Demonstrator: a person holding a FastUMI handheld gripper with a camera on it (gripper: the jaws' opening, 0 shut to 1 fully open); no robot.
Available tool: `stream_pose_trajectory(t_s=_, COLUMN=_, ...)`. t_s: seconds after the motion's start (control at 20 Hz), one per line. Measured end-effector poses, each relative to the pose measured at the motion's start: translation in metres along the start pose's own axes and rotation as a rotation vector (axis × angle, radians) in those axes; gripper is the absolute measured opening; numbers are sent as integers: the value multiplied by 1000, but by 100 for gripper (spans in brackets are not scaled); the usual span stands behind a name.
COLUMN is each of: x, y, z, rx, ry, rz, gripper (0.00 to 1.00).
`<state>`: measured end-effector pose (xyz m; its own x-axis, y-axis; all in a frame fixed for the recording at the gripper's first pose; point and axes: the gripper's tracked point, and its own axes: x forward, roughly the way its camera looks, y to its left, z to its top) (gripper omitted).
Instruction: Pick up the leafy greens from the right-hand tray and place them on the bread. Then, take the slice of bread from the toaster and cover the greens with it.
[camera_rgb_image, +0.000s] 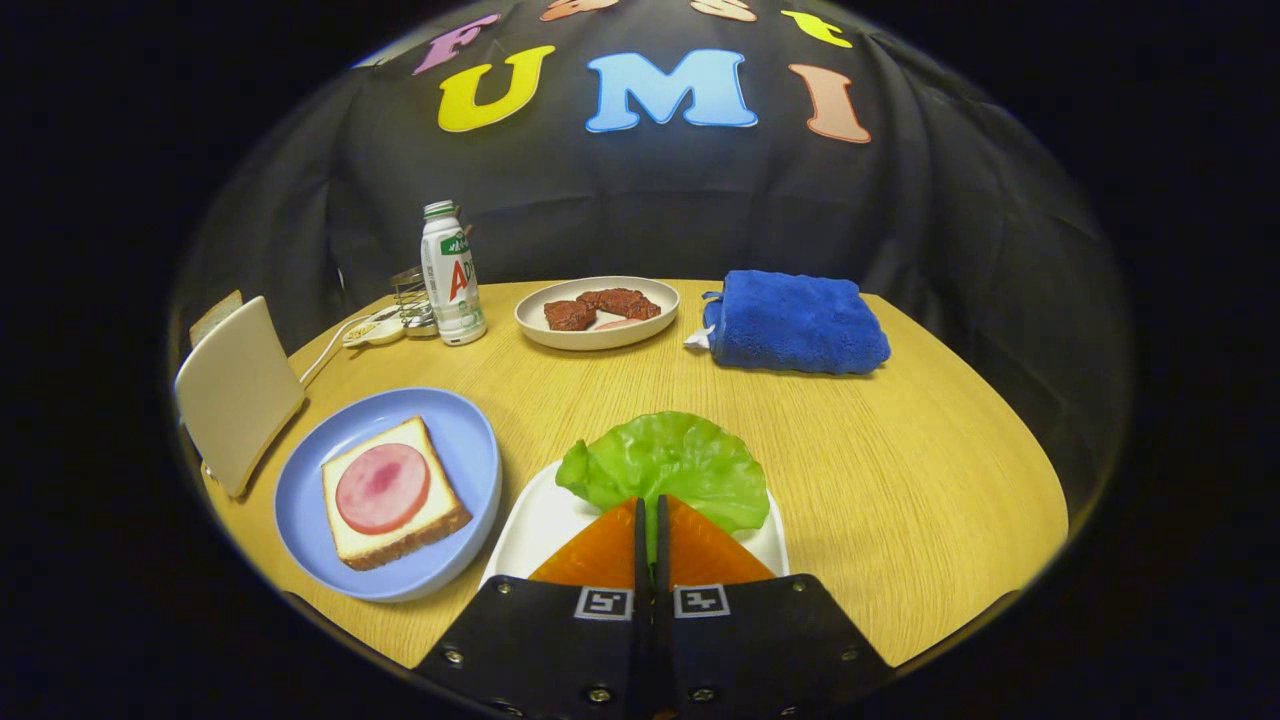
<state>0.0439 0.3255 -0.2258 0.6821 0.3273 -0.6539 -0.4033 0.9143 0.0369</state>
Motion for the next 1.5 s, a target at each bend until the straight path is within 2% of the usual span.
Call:
stream_pose_trajectory(t_s=0.15, x=-5, y=2, z=6, rx=13, ry=-50, rz=-1, gripper=1)
stream_pose_trajectory(t_s=0.4, x=-25, y=27, z=30, rx=77, ry=-107, rz=65, gripper=1)
stream_pose_trajectory(t_s=0.65, x=-49, y=79, z=59, rx=68, ry=-172, rz=179, gripper=1)
stream_pose_trajectory(t_s=0.95, x=-52, y=138, z=59, rx=22, ry=-161, rz=283, gripper=1)
stream_pose_trajectory(t_s=1.3, x=-45, y=170, z=44, rx=-24, ry=-130, rz=318, gripper=1)
stream_pose_trajectory(t_s=1.5, x=-36, y=175, z=31, rx=-47, ry=-99, rz=306, gripper=1)
